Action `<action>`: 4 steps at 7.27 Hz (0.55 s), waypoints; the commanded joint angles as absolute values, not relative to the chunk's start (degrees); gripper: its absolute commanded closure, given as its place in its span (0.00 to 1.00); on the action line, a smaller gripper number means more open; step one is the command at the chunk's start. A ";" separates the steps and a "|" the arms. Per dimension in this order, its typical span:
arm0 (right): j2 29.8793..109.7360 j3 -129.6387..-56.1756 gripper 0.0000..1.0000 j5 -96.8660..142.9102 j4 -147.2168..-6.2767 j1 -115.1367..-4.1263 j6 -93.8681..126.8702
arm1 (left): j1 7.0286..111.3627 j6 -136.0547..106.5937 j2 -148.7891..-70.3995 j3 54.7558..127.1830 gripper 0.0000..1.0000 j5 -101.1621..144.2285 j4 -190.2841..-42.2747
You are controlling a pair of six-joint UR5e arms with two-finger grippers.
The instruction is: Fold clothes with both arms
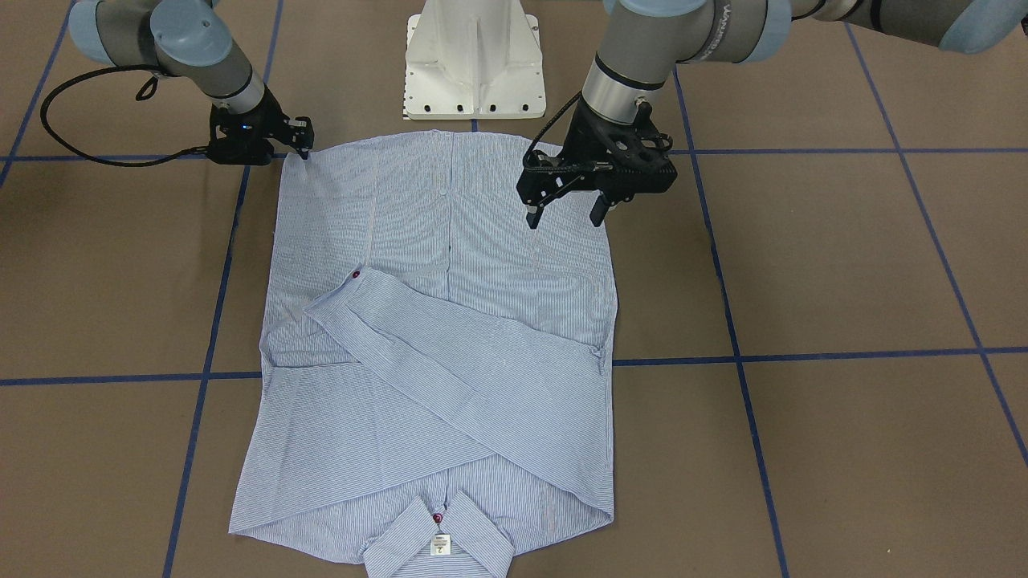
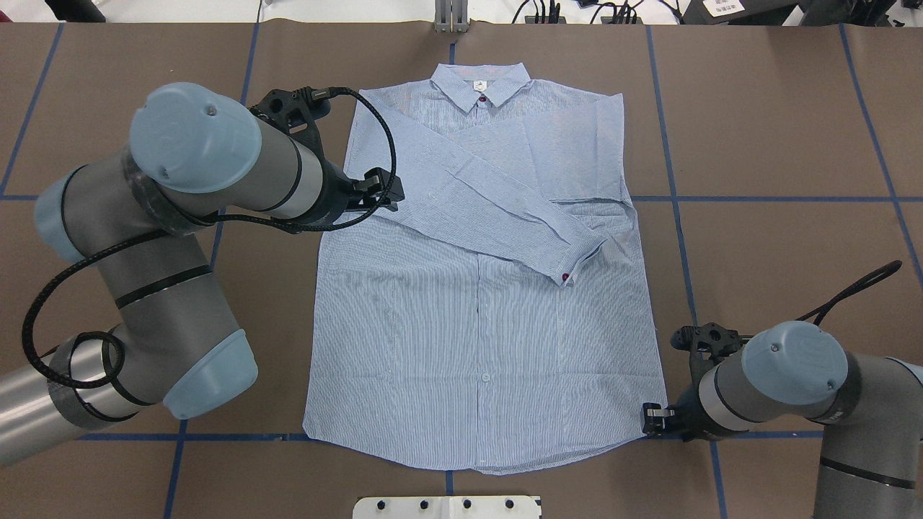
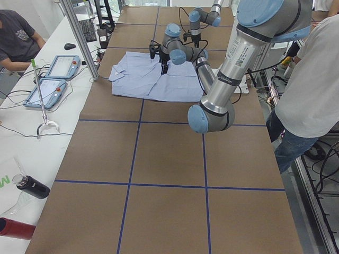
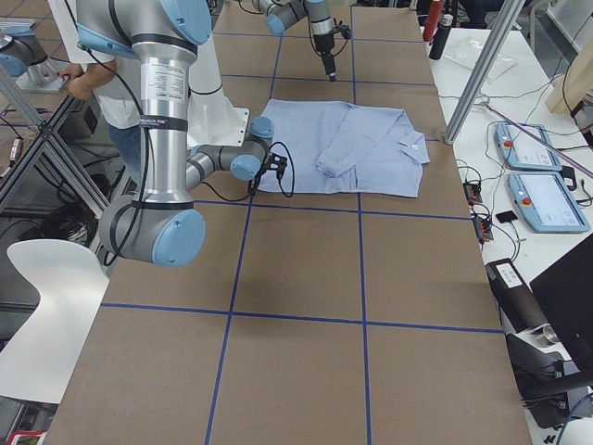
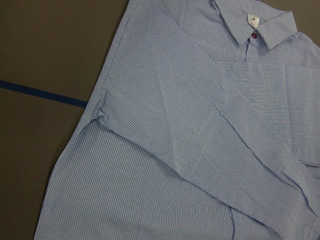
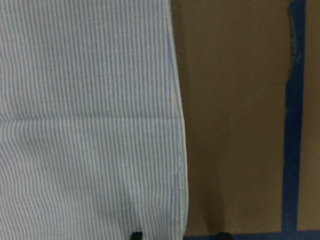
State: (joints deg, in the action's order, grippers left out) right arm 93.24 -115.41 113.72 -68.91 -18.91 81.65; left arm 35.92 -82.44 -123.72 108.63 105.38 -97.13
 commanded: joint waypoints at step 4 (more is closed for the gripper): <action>92.82 -116.88 1.00 113.73 -68.91 -18.90 81.65 | 36.82 -82.44 -122.36 108.81 0.05 105.38 -97.12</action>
